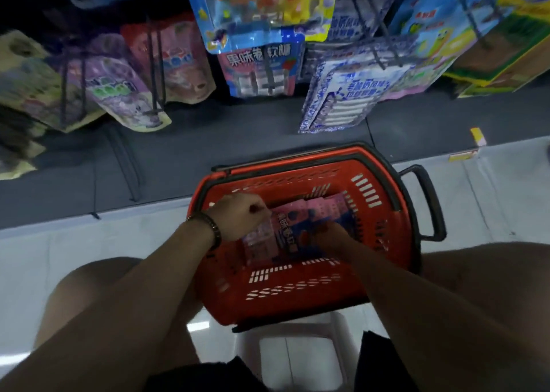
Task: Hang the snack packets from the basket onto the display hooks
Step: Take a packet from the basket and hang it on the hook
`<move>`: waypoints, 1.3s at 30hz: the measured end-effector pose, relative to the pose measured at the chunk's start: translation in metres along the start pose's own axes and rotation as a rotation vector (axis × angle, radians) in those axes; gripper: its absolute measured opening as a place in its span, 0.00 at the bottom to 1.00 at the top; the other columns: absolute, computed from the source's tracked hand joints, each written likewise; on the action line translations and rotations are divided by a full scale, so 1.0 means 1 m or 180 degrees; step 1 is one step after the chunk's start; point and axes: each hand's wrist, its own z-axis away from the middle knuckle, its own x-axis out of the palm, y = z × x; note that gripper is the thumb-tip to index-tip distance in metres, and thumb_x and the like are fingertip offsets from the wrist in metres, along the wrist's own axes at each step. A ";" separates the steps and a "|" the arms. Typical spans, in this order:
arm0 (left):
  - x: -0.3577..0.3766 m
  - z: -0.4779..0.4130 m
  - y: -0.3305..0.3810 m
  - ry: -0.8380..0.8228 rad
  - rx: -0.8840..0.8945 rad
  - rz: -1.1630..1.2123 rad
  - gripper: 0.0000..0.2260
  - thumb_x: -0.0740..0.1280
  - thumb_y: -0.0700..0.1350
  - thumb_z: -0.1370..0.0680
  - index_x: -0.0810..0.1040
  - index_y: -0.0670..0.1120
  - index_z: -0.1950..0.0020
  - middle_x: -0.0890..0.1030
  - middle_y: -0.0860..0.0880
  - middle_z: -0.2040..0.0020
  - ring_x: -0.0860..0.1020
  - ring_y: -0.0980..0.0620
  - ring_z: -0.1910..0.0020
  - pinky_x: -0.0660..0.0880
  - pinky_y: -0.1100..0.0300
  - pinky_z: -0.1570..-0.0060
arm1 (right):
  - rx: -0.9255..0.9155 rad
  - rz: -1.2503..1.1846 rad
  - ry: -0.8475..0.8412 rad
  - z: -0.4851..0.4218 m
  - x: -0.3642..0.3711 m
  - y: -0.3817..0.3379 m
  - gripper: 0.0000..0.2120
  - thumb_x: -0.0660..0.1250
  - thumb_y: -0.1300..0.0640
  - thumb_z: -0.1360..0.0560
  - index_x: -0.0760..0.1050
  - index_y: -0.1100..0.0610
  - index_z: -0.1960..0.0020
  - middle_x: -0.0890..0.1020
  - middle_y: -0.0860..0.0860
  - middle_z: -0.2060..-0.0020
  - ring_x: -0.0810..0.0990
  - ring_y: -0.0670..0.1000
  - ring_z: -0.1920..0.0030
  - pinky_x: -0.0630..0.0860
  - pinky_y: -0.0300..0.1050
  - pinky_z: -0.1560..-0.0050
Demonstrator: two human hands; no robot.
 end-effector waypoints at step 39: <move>0.005 0.057 0.015 0.0627 0.0265 0.1131 0.30 0.86 0.47 0.32 0.80 0.52 0.32 0.86 0.58 0.38 0.84 0.60 0.40 0.80 0.55 0.37 | -0.1121 -0.2116 -0.0842 0.184 -0.132 -0.104 0.17 0.73 0.64 0.38 0.88 0.56 0.50 0.89 0.60 0.54 0.88 0.58 0.58 0.84 0.54 0.46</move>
